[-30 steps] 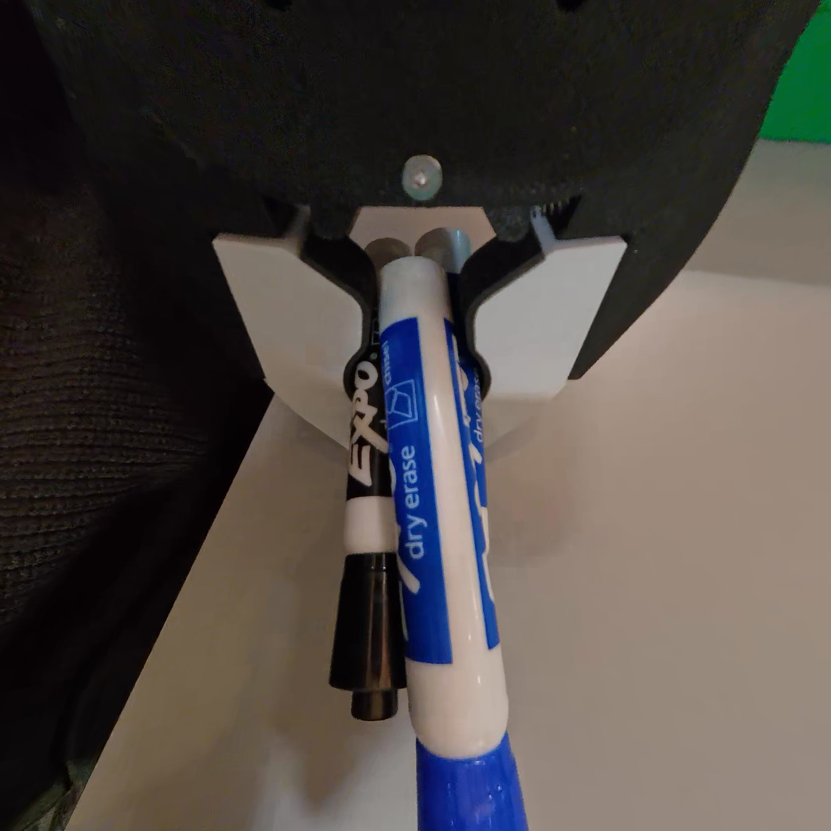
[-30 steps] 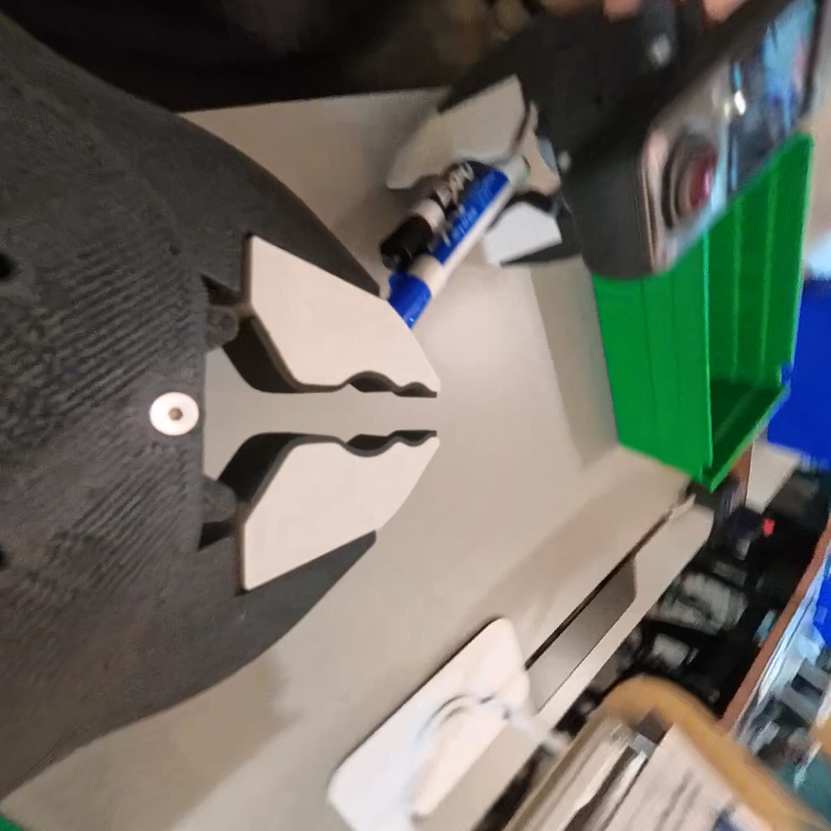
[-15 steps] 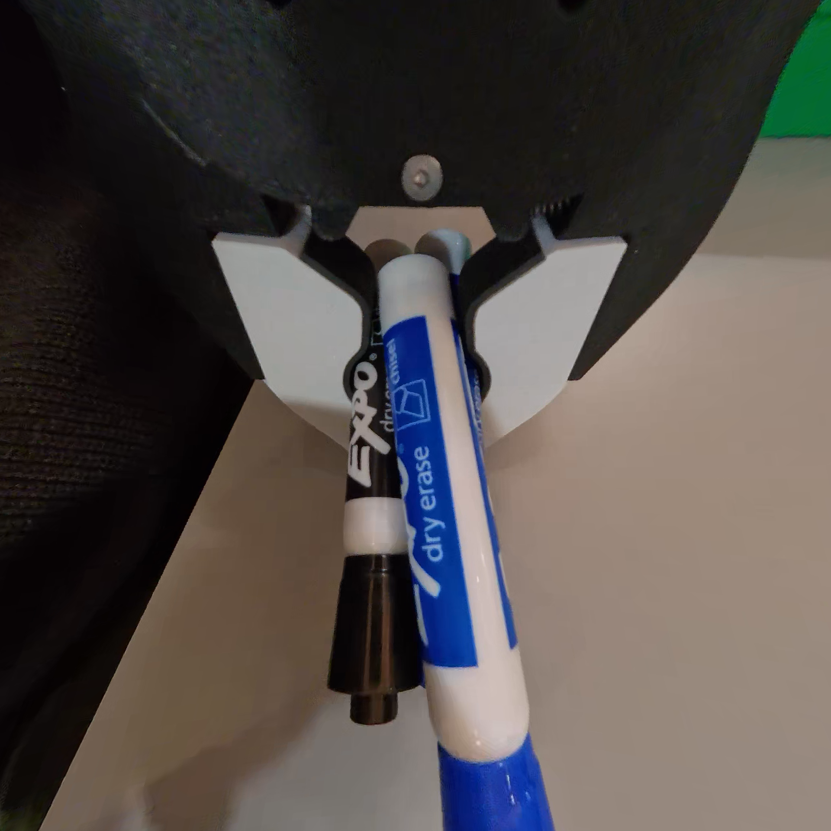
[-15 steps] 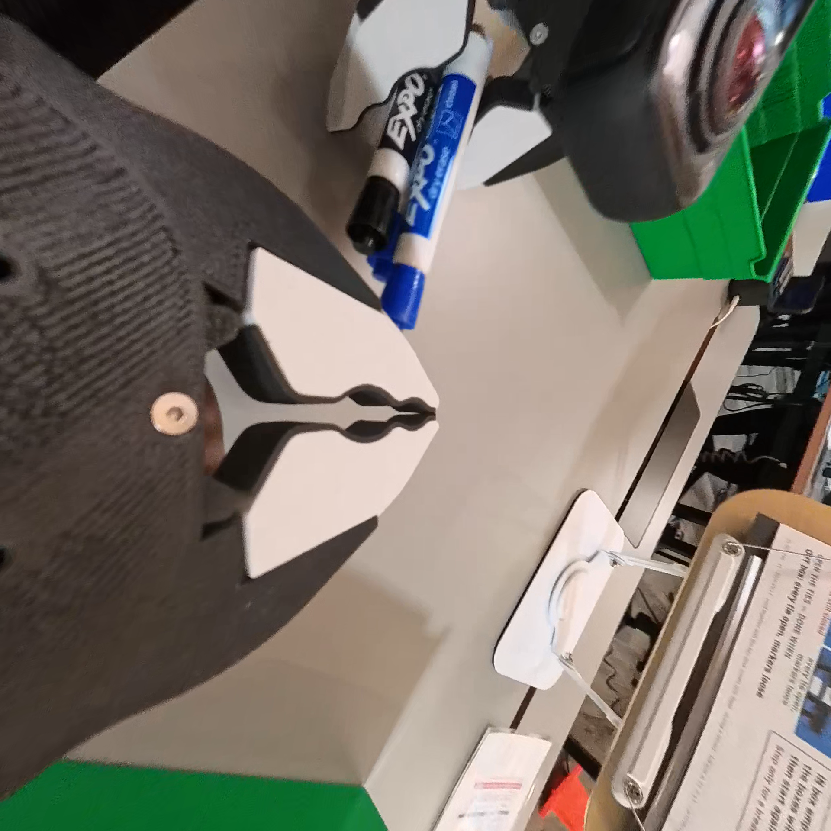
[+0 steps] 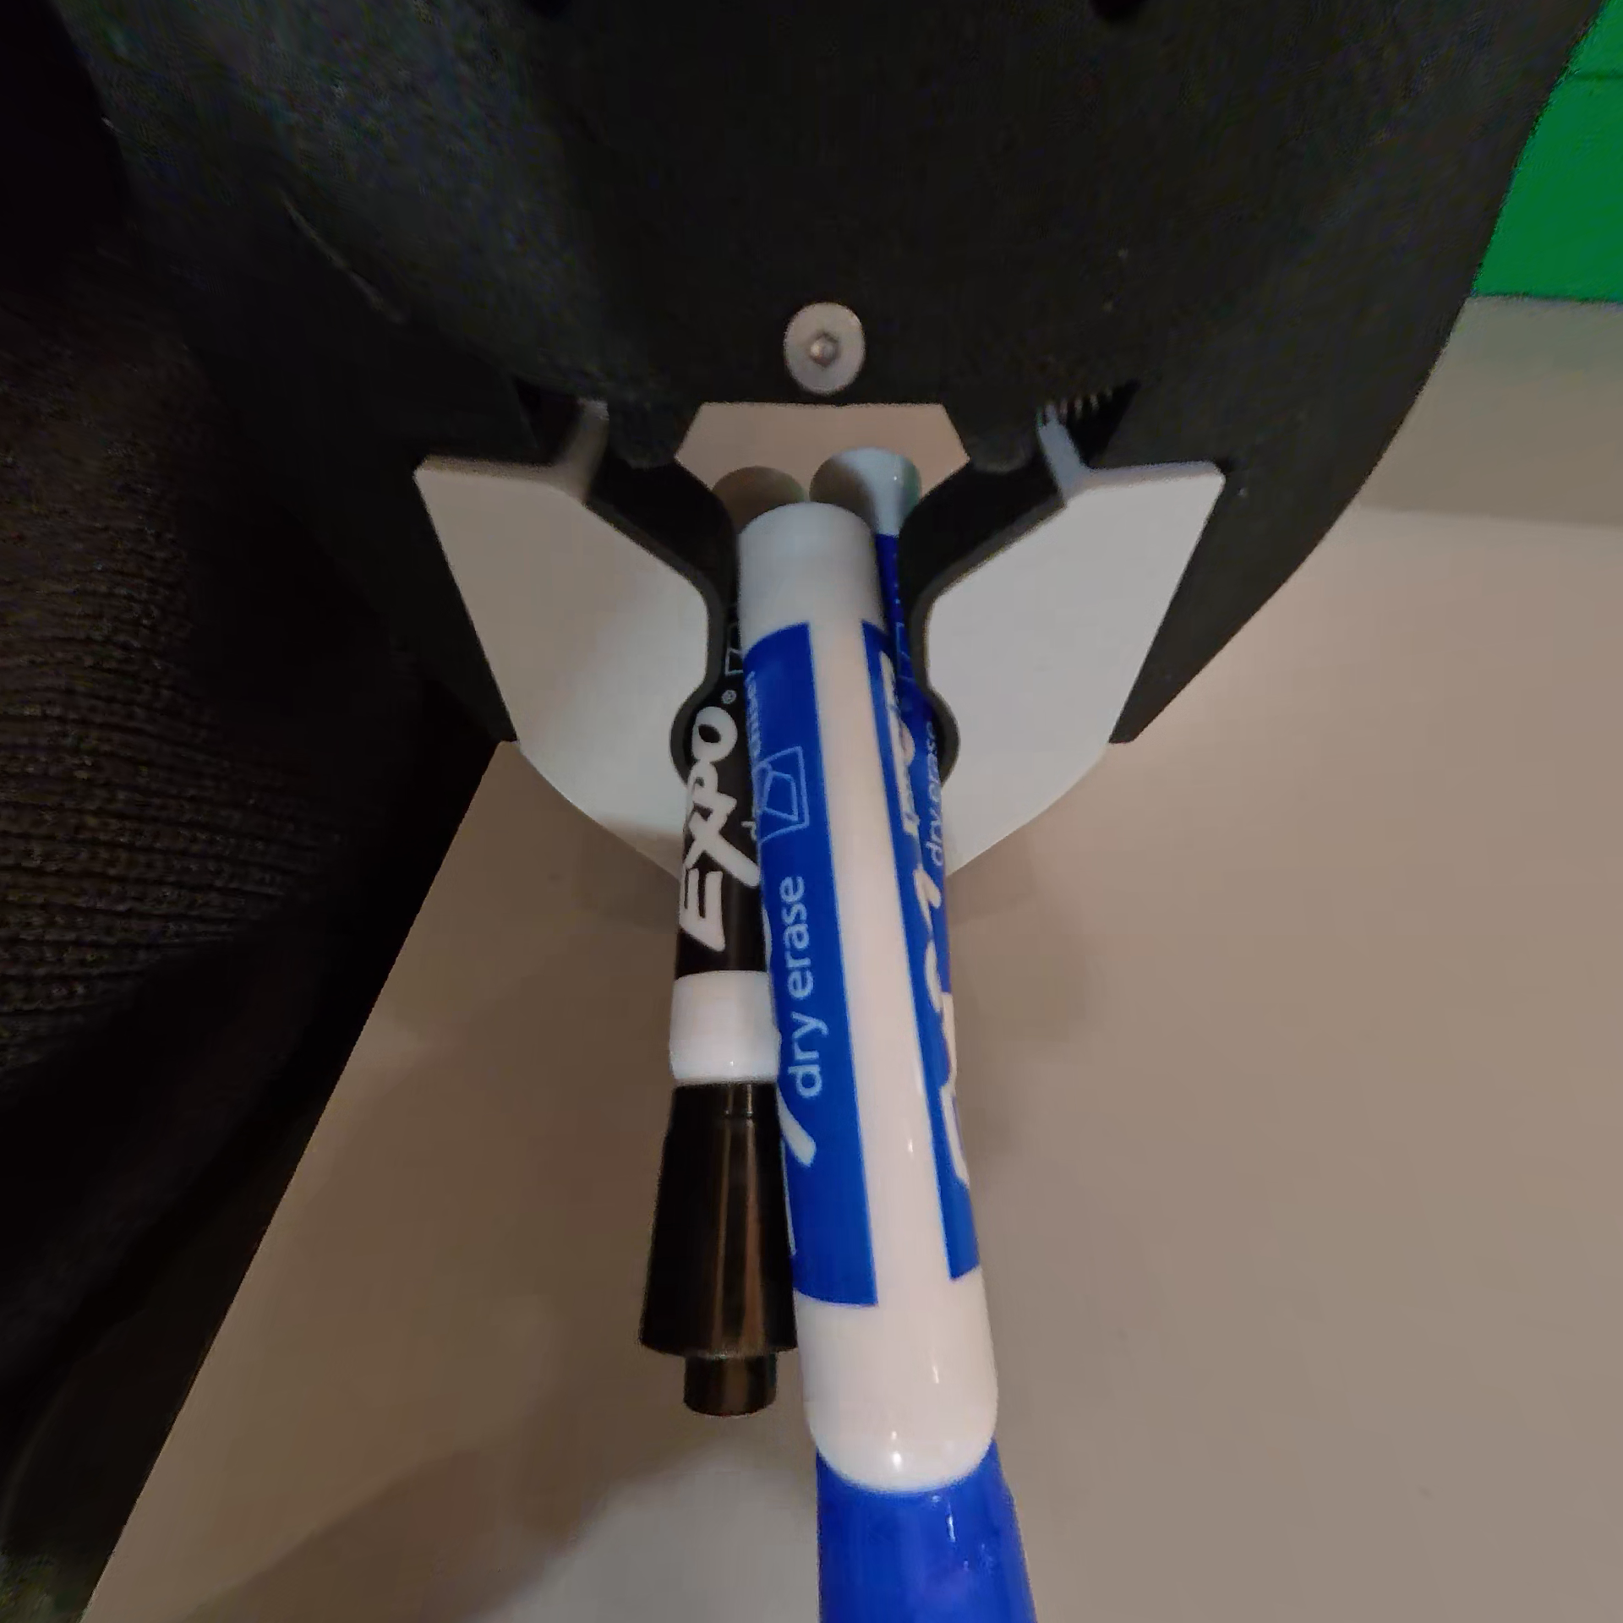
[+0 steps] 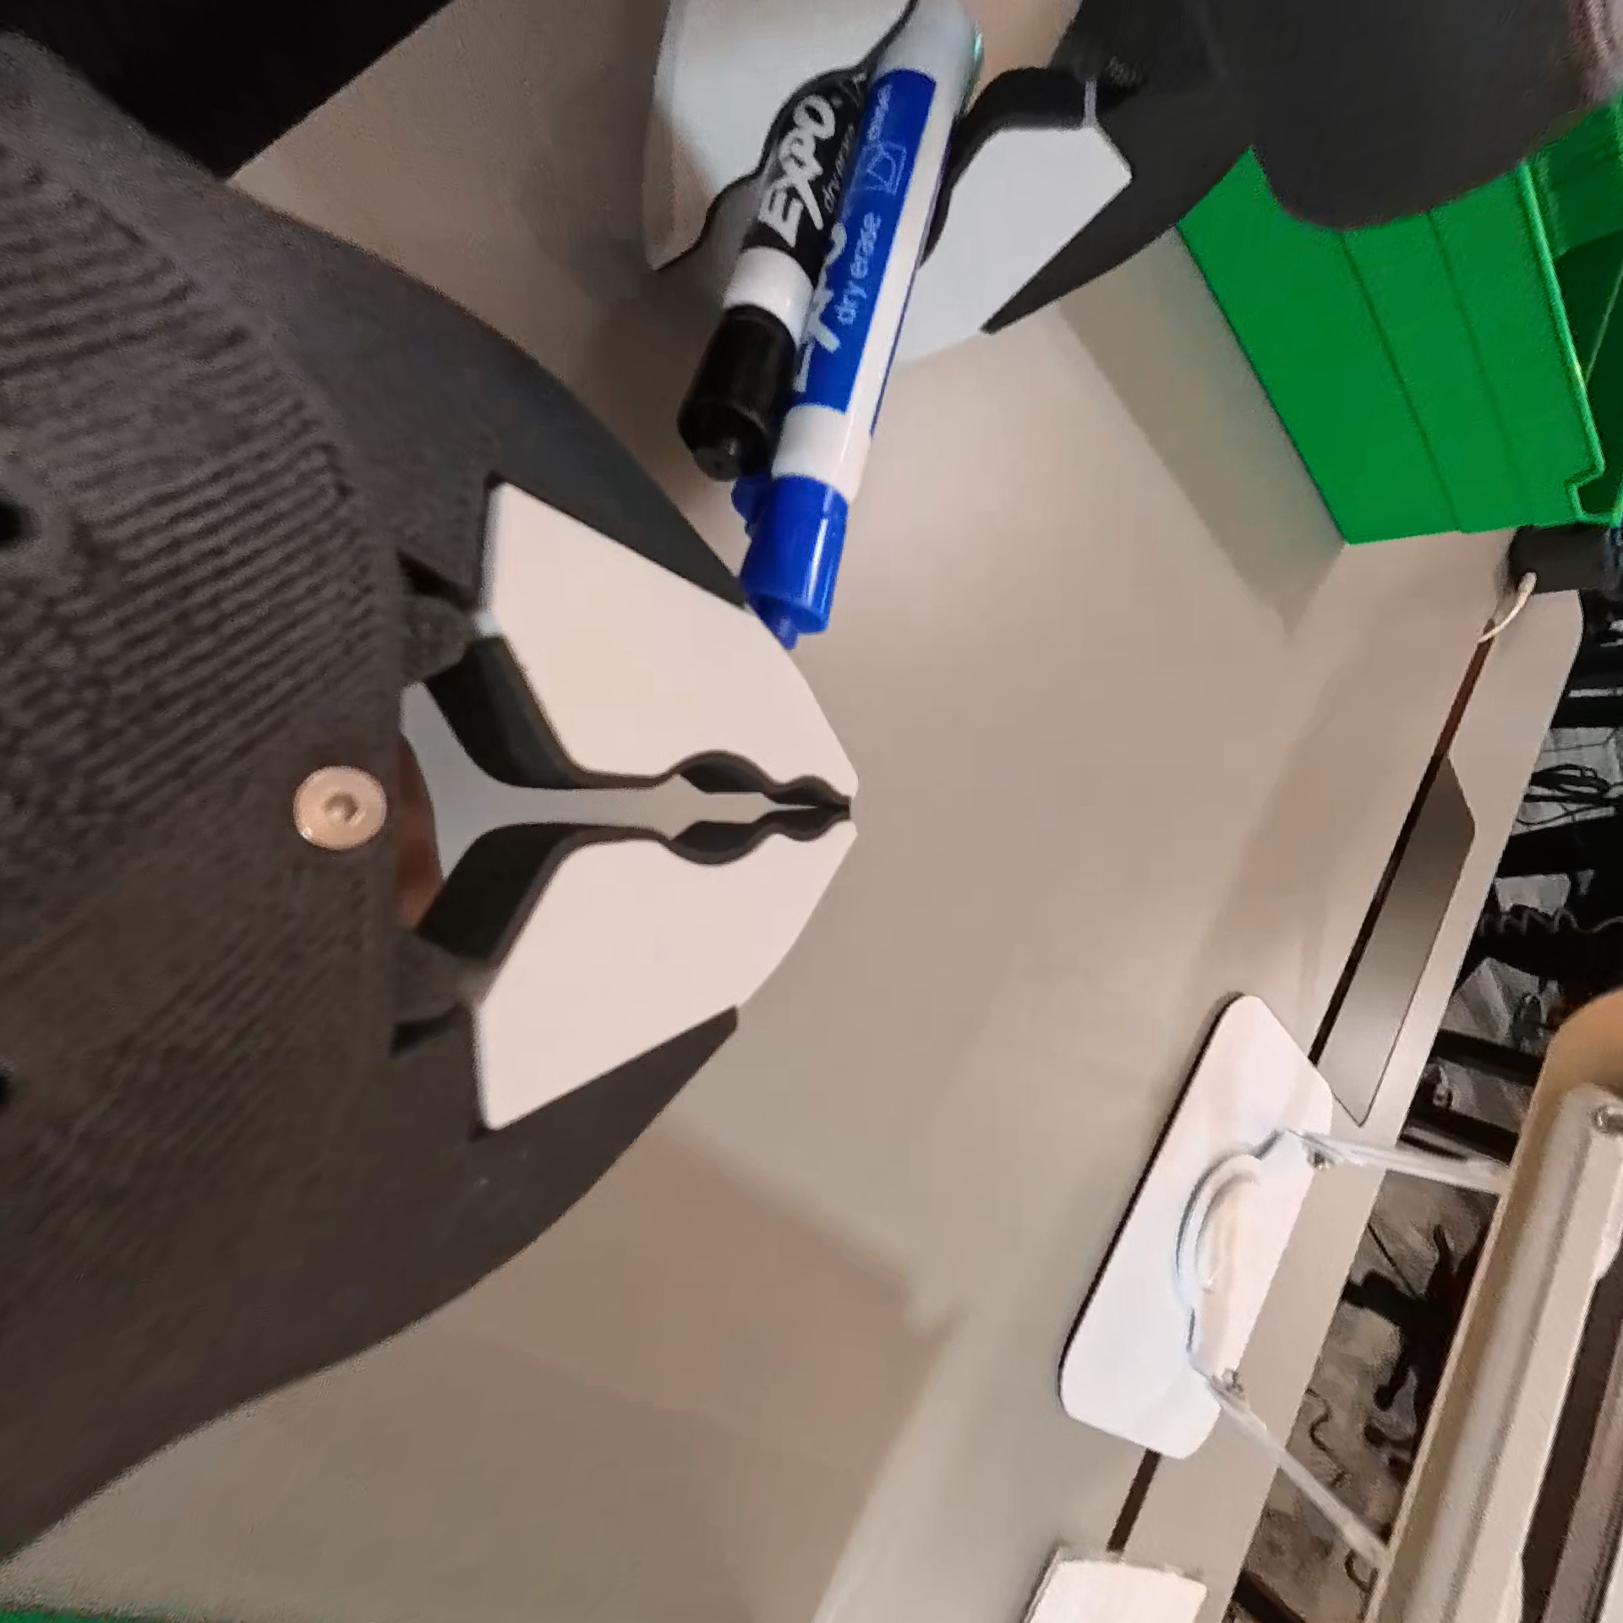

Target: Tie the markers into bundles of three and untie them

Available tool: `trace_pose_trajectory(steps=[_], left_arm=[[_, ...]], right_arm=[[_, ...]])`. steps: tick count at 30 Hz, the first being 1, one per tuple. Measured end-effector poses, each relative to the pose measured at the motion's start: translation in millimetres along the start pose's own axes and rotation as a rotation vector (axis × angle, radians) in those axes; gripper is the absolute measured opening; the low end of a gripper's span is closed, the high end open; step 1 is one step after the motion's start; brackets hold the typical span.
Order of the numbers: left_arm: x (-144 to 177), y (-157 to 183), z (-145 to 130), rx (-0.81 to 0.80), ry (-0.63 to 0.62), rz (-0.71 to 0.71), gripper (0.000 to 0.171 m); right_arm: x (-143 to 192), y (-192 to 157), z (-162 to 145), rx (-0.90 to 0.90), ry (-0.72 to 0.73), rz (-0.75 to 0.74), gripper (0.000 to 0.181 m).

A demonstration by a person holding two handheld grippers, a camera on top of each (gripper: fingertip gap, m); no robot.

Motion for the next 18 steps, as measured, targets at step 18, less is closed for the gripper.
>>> trace_pose_trajectory(steps=[18], left_arm=[[5, -2, -9, 0.032, 0.006, 0.027, 0.047]], right_arm=[[-2, -37, 3, 0.218, 0.044, 0.129, 0.0]])
Point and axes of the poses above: each gripper's, where its closed fingertips meet, x back along the fingers, z out of its top, y = z × x across the jaws, the point moved 7 cm from there along x, back along the fingers, and after that the axes turned 1 degree about z, right-handed, at the moved point
